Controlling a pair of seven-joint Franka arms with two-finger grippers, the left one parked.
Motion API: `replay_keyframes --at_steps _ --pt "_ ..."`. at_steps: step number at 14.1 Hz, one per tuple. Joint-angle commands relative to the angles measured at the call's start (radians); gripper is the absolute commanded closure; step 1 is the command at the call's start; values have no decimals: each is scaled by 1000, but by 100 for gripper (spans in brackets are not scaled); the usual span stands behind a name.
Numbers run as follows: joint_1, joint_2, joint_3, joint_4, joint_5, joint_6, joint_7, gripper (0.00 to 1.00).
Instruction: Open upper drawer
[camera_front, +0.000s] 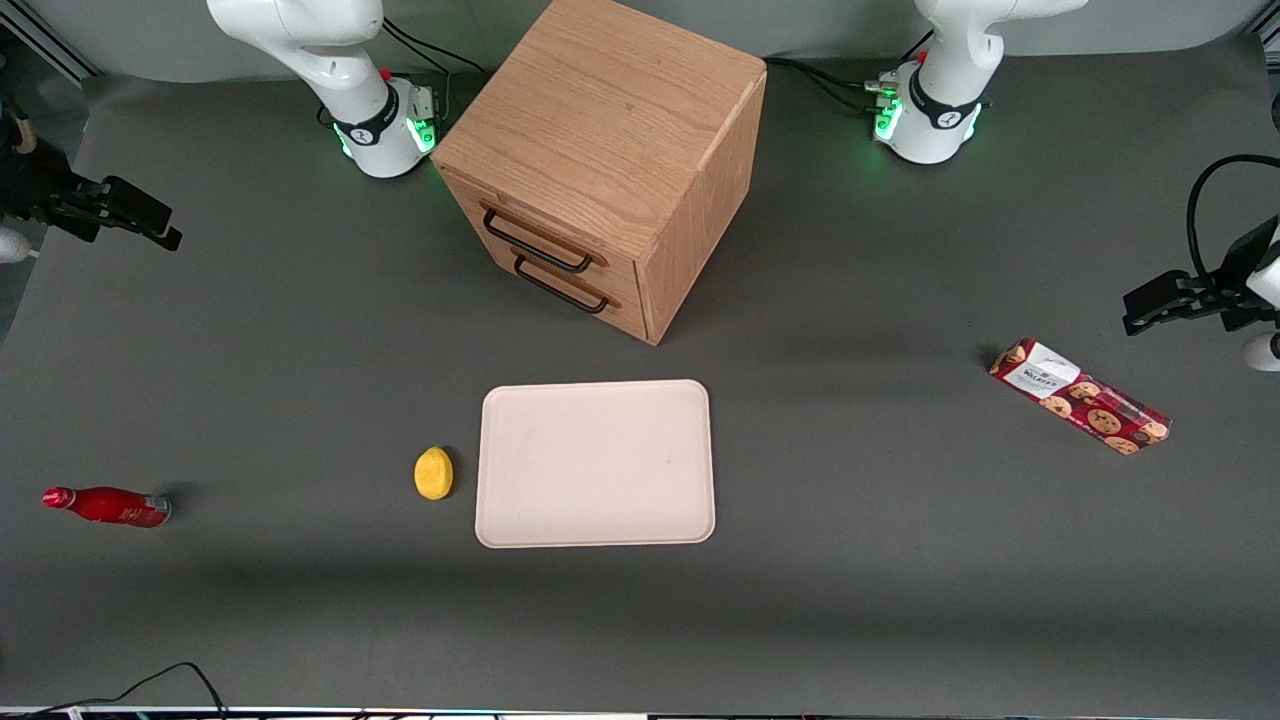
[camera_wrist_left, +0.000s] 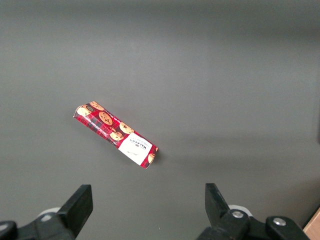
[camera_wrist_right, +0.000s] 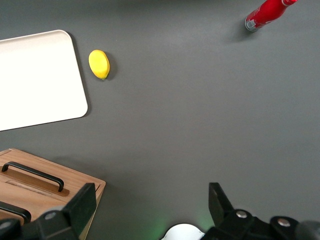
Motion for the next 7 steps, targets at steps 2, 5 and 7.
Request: replay_keyframes --at_steps 2,5,7 --pt "-4 -21 5 -28 20 33 9 0" --pt "0 -12 6 -28 22 33 23 0" --pt "3 -12 8 -21 22 33 33 0"
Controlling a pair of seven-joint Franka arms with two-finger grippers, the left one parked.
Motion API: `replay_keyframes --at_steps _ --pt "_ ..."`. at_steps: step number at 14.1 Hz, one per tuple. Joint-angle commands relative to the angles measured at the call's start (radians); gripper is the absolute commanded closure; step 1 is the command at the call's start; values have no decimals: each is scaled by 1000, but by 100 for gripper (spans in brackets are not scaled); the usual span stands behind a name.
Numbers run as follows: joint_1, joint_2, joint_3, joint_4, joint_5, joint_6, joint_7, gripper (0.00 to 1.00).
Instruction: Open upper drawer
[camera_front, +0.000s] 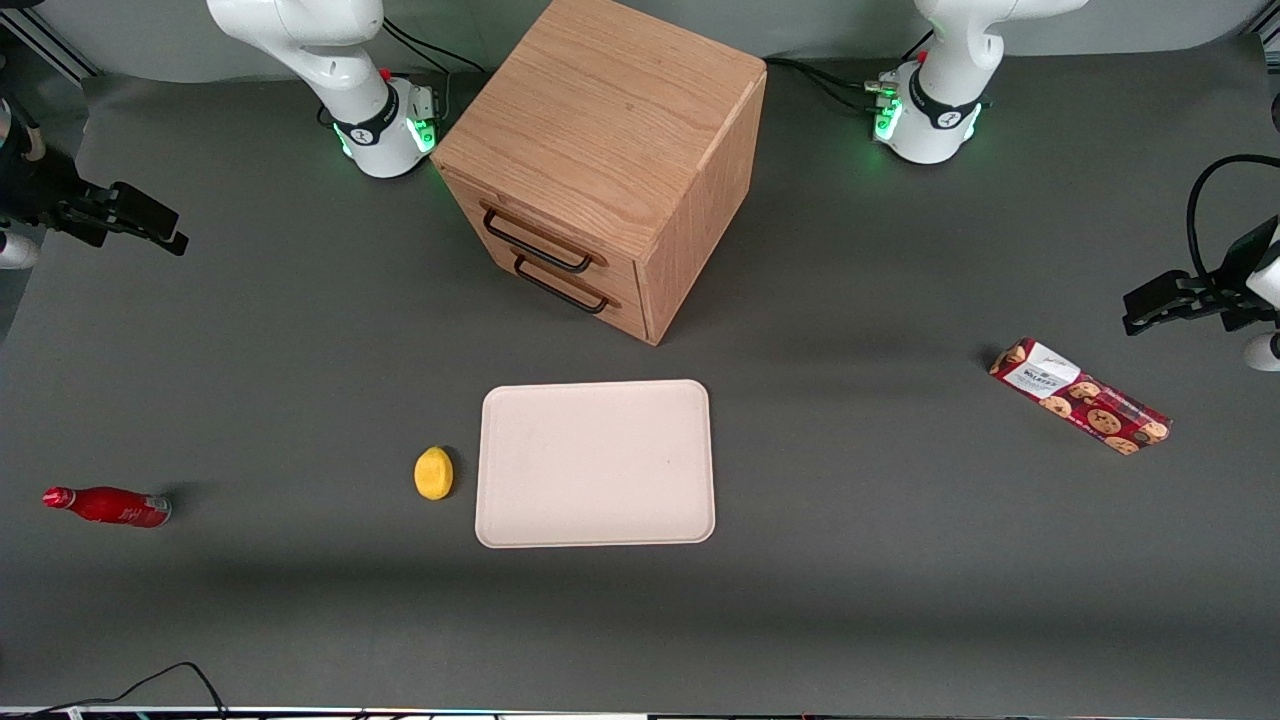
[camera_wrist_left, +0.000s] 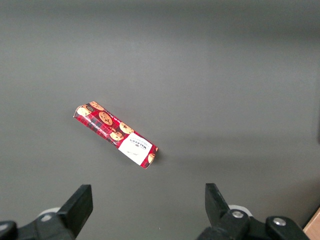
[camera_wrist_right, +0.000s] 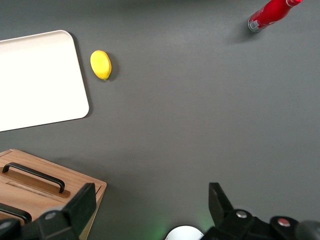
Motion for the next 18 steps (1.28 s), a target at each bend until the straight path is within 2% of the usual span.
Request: replay_keyframes --at_steps 1,2,4,6,7,10,11,13,14,15,17,18 --pt "7 -17 2 -9 18 15 31 0" --pt "13 -20 29 -3 18 14 31 0" --pt "13 -20 146 11 22 6 55 0" --pt "13 -21 264 19 59 4 203 0" --pt "12 -21 307 20 61 7 225 0" --pt "26 -9 336 23 59 14 199 0" --pt "29 -6 352 26 58 15 151 0" --pt "27 3 353 25 61 12 -144 0" --pt "29 17 353 26 67 6 -229 0" --pt "30 25 355 26 108 3 -283 0" --pt "27 74 366 29 127 7 -610 0" --pt "27 119 366 51 130 3 -720 0"
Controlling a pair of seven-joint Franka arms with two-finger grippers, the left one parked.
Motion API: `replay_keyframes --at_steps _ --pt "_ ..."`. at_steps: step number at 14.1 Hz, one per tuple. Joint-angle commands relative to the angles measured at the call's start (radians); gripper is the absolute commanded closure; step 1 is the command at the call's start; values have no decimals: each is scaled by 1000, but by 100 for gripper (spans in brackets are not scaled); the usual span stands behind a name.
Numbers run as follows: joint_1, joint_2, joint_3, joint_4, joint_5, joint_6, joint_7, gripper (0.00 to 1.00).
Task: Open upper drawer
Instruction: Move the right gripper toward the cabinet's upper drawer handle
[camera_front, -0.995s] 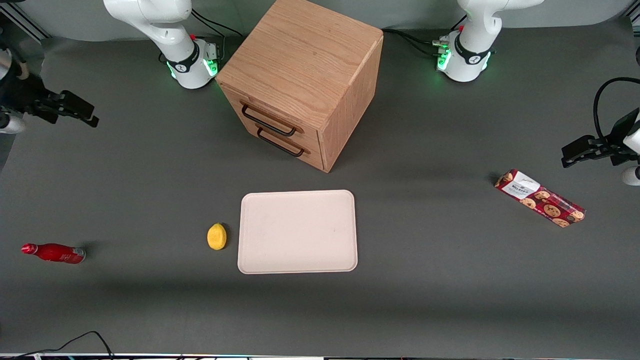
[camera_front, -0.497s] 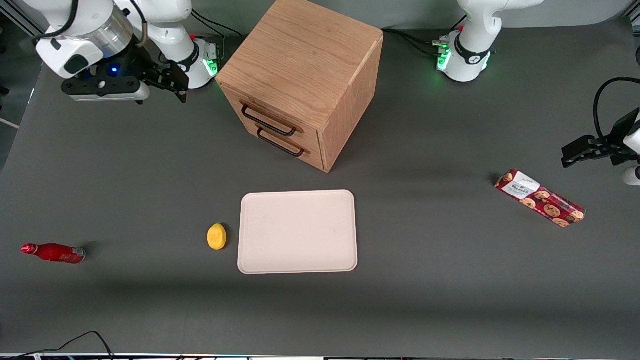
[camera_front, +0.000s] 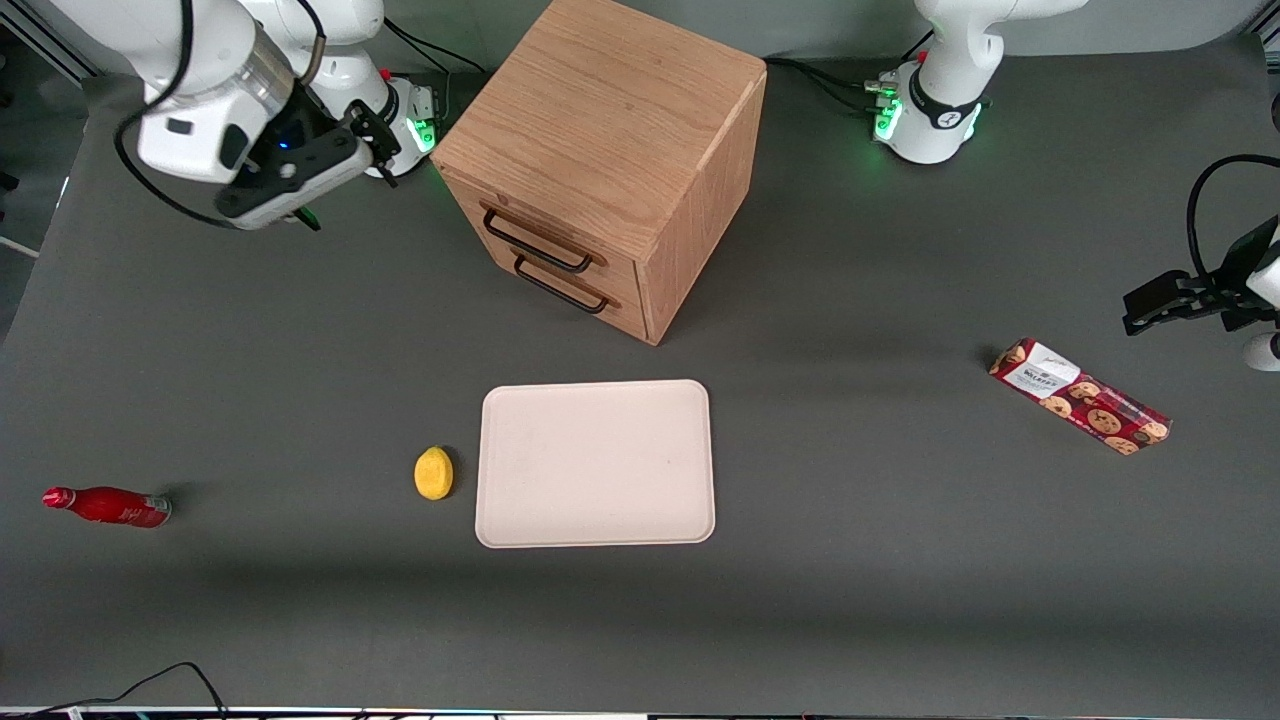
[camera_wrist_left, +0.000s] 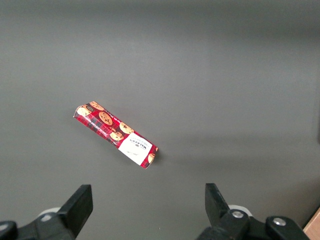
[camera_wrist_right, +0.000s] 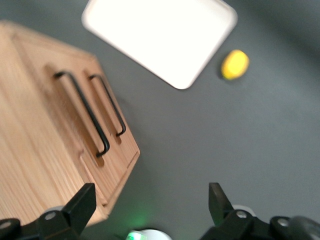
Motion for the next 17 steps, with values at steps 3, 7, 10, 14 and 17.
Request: replay_keyframes --at_steps 3,7,10,14,17 --pt "32 126 11 59 46 -5 -250 0" --pt "40 195 25 72 104 -3 -344 0" --pt "38 244 25 65 125 4 -329 0" --pt "30 307 25 59 165 32 -322 0" --pt "40 311 27 -22 186 124 -281 0"
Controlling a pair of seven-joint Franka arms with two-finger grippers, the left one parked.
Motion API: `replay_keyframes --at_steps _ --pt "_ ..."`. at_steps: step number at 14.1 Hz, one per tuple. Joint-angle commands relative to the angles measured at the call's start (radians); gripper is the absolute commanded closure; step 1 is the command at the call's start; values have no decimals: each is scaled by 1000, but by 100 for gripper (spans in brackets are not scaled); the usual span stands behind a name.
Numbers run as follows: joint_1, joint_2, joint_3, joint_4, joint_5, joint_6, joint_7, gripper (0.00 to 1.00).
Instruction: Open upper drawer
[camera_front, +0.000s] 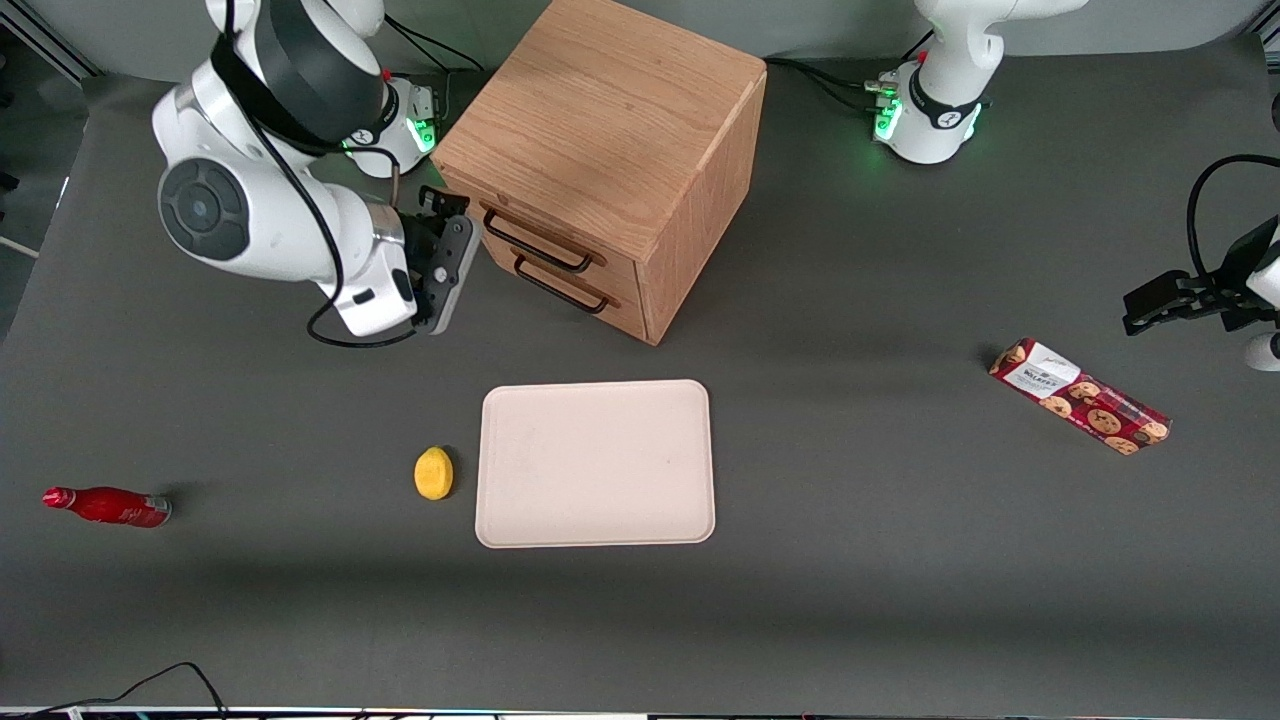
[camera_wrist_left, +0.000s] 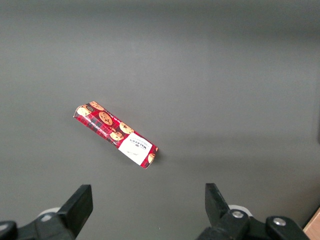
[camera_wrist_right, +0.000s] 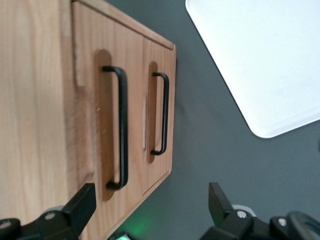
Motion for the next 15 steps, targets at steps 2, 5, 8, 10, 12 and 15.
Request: replay_keyframes --at_steps 2,5,8,10,12,15 --pt "33 2 1 -60 63 72 60 0" --pt "53 -15 4 -109 63 114 97 0" --pt "53 -29 30 -171 63 174 109 0" --pt "51 -33 30 -201 63 201 116 0" --pt "53 -32 31 -221 63 221 131 0" --pt "51 -35 31 -250 63 237 140 0"
